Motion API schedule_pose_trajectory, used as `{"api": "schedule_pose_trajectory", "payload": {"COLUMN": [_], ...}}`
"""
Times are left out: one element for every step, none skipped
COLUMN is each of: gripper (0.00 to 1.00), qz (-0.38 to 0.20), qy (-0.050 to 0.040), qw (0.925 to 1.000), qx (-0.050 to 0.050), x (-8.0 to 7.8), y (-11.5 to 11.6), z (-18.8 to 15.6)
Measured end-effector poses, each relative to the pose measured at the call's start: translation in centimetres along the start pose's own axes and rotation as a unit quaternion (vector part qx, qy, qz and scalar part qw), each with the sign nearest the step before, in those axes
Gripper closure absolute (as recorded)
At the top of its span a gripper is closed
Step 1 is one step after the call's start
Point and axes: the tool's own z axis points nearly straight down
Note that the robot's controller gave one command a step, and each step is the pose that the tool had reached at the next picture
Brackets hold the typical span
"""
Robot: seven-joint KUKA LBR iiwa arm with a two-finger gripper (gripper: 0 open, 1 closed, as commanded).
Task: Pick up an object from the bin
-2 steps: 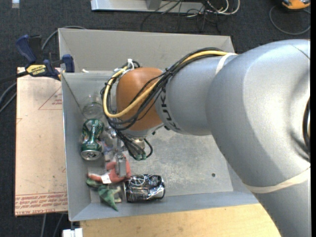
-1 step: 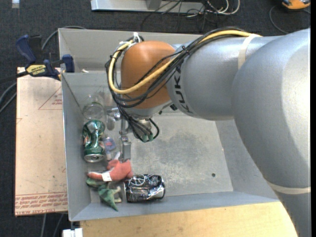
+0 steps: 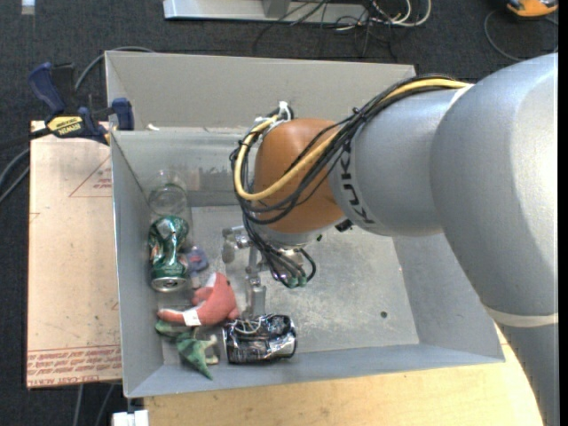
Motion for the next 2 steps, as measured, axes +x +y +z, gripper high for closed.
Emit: {"api": "schedule_pose_trajectory", "payload": {"gripper": [0.0,1.0], "qz": [-0.228,-0.095], "qy": [-0.0089,-0.0106], "qw": [0.9735,0.9954], "qx": [0.007,0.003], "x": [-0.8,2.0], "y": [6.3,8.3], "z": [2.6,2.5]}}
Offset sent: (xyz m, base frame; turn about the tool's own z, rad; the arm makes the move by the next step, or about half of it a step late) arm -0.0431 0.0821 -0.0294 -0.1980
